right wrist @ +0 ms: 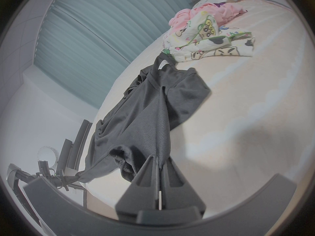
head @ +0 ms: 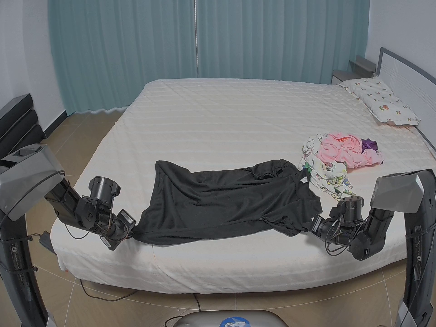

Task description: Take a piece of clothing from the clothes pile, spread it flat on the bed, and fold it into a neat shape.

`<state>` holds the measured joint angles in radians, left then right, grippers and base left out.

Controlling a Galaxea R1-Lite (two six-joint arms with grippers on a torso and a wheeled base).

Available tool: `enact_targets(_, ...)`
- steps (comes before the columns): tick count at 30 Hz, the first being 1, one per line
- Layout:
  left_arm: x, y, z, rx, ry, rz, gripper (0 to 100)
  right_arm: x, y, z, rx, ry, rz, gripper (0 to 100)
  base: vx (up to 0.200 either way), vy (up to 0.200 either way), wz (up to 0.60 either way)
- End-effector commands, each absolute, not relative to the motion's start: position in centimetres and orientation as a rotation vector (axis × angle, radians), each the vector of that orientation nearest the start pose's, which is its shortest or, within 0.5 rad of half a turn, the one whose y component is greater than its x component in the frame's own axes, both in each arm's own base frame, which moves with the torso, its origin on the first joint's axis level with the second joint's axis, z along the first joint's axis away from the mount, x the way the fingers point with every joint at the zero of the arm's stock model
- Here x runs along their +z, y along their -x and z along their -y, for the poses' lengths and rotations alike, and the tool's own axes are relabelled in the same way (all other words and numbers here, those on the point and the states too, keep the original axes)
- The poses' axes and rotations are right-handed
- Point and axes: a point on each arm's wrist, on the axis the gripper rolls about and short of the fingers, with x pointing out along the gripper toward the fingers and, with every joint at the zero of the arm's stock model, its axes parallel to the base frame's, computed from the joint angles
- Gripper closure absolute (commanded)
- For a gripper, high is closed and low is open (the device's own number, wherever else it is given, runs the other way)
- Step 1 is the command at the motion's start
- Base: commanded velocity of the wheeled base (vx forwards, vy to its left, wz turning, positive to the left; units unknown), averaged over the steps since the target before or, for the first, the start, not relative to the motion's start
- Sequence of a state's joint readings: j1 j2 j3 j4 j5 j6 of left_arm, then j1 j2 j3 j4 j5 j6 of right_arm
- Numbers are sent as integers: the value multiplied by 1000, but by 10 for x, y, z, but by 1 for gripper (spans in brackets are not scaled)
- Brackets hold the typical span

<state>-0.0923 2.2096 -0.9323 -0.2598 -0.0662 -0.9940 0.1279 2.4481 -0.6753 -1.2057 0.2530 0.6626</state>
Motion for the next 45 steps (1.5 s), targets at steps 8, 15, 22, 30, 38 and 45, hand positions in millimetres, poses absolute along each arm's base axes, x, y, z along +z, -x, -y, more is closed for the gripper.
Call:
enact_targets(8, 21, -330, 36, 355, 856, -1018, 100, -23, -304, -13, 48, -701, -720, 100, 0, 0, 0)
enact_targets(15, 15, -311, 46, 320, 756, -1105, 100, -24, -268, -3, 25, -629, -800, 100, 0, 0, 0)
enact_targets(22, 11, -301, 55, 324, 698, -1200, 100, -20, -253, -3, 21, -611, -823, 100, 0, 0, 0)
enact_targets(30, 10, -297, 58, 317, 659, -1240, 100, -27, -247, -2, 12, -595, -866, 100, 0, 0, 0)
enact_targets(38, 9, -302, 59, 301, 670, -1230, 0, -30, -256, -3, 34, -570, -834, 0, 0, 0, 0)
enact_targets(45, 34, -308, 49, 237, 753, -1163, 0, 3, -285, -5, 58, -701, -656, 0, 0, 0, 0)
